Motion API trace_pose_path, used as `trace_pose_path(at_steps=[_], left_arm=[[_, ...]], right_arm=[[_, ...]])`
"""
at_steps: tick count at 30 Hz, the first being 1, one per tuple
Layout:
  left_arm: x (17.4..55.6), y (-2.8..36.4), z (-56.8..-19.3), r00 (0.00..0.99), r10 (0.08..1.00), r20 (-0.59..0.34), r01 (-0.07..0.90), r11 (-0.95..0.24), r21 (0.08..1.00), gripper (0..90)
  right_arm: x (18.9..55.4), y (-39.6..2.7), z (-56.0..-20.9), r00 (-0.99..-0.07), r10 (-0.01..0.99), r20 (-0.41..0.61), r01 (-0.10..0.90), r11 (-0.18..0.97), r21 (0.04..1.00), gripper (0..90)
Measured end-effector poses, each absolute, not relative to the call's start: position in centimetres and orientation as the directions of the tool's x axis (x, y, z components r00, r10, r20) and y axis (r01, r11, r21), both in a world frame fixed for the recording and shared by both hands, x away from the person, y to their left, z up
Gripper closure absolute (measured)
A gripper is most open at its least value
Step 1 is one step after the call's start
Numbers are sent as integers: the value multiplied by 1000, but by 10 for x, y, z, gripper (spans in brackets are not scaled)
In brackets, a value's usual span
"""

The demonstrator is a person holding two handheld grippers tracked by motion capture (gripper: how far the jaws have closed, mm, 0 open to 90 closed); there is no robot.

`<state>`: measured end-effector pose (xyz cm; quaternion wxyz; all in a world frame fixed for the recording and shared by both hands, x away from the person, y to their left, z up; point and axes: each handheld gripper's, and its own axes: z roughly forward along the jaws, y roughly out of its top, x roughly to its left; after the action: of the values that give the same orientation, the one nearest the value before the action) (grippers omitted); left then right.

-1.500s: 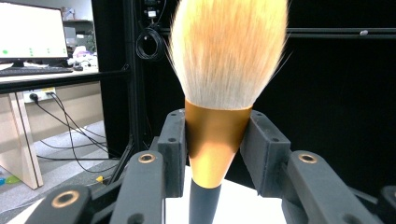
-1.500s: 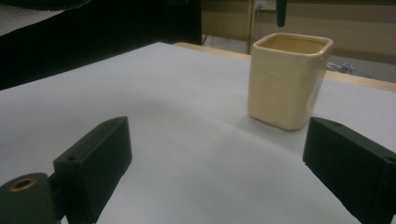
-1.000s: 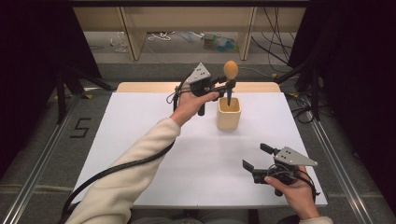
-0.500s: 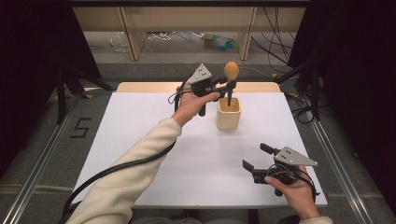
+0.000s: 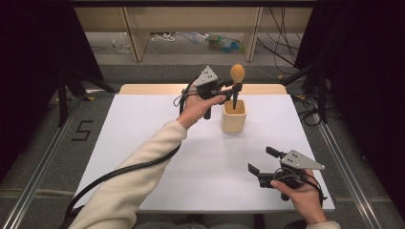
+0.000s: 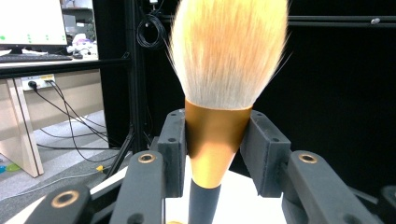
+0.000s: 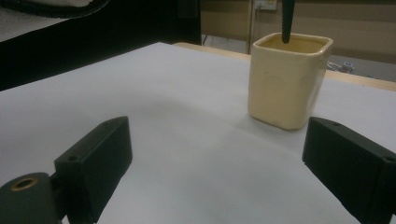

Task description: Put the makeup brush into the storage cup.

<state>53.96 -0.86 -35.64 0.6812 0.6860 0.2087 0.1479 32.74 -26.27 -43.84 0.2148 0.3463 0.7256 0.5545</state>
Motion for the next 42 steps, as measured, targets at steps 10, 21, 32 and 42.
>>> trace_pose_path(at_steps=[10, 21, 32, 42], left_arm=[[540, -10, -358, 869, 488, -83, 88, 12, 996, 621], [540, -13, -361, 871, 484, -83, 90, 9, 996, 621], [540, -15, -365, 872, 483, -80, 91, 2, 996, 621], [541, -16, -366, 871, 485, -74, 87, -4, 996, 620]], right_arm=[[327, -263, -438, -667, 742, 71, 264, 147, 953, 92], [327, -263, -439, -668, 741, 72, 267, 148, 952, 93], [327, -263, -438, -666, 743, 70, 271, 154, 950, 93], [327, -262, -438, -675, 733, 77, 269, 148, 952, 94]])
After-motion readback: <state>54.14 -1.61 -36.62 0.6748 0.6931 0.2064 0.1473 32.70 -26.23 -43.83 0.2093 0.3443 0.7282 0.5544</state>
